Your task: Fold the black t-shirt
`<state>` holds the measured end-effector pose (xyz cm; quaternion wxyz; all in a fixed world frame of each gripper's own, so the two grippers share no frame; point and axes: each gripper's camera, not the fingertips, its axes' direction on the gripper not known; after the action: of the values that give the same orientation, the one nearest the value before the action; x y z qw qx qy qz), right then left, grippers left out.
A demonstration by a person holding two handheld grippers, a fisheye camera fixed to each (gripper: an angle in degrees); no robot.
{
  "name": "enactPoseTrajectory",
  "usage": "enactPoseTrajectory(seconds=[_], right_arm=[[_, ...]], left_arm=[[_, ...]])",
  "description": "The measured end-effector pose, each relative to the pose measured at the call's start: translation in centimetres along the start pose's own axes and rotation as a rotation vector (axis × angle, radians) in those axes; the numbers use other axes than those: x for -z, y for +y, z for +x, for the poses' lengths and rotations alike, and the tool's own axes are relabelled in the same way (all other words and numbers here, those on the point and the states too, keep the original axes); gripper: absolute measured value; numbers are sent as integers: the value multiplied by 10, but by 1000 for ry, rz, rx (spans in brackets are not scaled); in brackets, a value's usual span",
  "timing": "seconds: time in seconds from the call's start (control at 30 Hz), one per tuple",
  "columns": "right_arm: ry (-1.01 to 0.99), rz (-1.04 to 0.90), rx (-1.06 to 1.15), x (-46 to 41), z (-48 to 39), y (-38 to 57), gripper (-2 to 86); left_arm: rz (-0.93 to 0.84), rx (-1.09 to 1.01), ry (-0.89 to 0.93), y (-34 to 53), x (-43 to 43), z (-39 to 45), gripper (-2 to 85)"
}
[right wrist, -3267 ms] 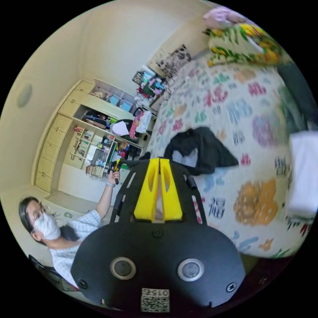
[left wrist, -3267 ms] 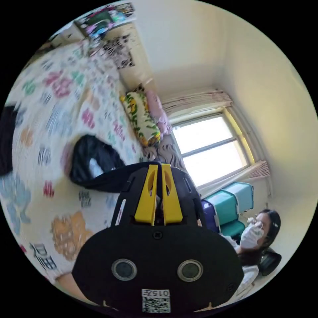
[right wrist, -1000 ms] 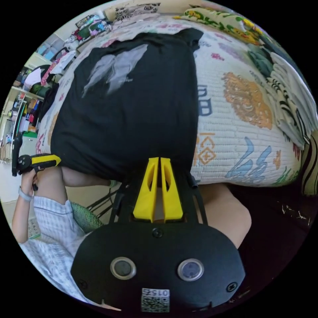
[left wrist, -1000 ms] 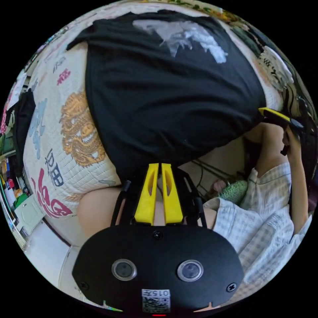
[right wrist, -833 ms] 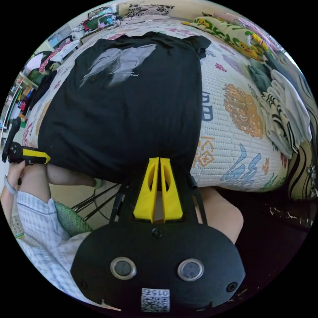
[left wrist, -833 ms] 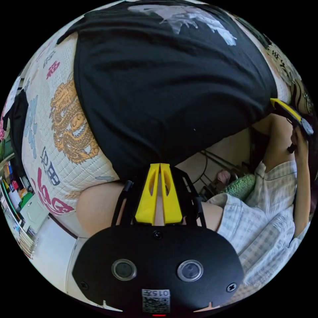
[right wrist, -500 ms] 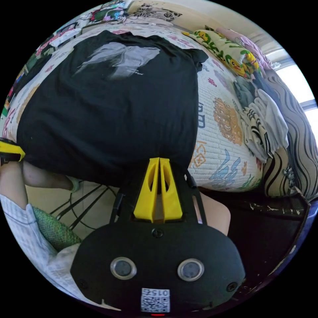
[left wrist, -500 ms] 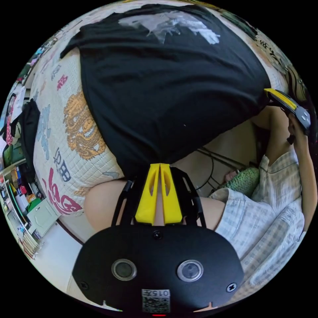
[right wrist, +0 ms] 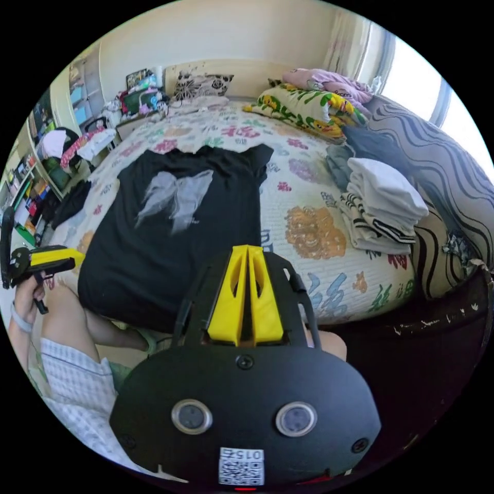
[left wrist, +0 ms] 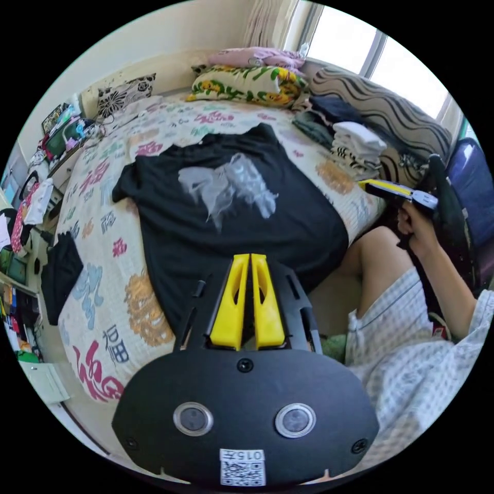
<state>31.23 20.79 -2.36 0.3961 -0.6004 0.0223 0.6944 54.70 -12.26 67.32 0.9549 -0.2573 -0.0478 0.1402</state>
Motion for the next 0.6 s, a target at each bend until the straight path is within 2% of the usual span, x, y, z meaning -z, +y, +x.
enactPoseTrajectory(seconds=[0.2, 0.37, 0.47, 0.6], right_arm=[[-93, 14, -80, -27, 72, -90, -5], [-181, -25, -186, -83, 122, -171, 0], [-257, -111, -268, -115, 147, -216, 24], [-461, -168, -307, -131, 171, -266, 65]], left_arm=[[4, -131, 23, -155, -45, 13, 12], [-45, -301, -83, -322, -139, 46, 29], [-55, -368, -120, -393, -191, 70, 45], [-63, -415, -117, -451, -234, 90, 55]])
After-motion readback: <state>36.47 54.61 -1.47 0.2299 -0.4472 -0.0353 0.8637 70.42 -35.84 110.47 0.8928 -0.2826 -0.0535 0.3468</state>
